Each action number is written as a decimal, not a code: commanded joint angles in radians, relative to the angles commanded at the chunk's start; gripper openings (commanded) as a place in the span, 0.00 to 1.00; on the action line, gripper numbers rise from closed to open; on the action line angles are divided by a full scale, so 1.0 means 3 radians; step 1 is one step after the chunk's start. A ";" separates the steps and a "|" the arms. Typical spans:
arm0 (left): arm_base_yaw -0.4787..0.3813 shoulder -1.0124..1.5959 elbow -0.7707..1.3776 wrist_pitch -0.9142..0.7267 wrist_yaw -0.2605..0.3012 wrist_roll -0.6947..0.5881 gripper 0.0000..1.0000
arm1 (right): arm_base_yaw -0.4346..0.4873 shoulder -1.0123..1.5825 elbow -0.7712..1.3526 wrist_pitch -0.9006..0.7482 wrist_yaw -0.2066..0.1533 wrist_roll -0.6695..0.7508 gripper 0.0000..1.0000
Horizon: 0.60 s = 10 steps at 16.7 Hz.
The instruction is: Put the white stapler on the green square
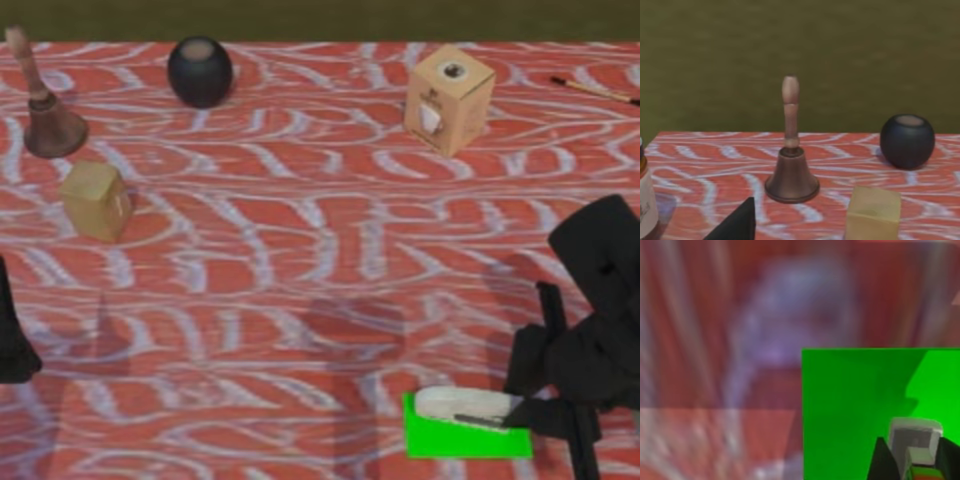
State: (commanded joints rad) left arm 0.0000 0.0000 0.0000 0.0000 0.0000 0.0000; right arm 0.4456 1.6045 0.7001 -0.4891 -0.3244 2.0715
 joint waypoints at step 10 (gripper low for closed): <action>0.0000 0.0000 0.0000 0.0000 0.0000 0.0000 1.00 | 0.0000 0.0000 0.0000 0.0000 0.0000 0.0000 1.00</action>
State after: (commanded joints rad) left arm 0.0000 0.0000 0.0000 0.0000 0.0000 0.0000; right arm 0.4456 1.6045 0.7001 -0.4891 -0.3244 2.0715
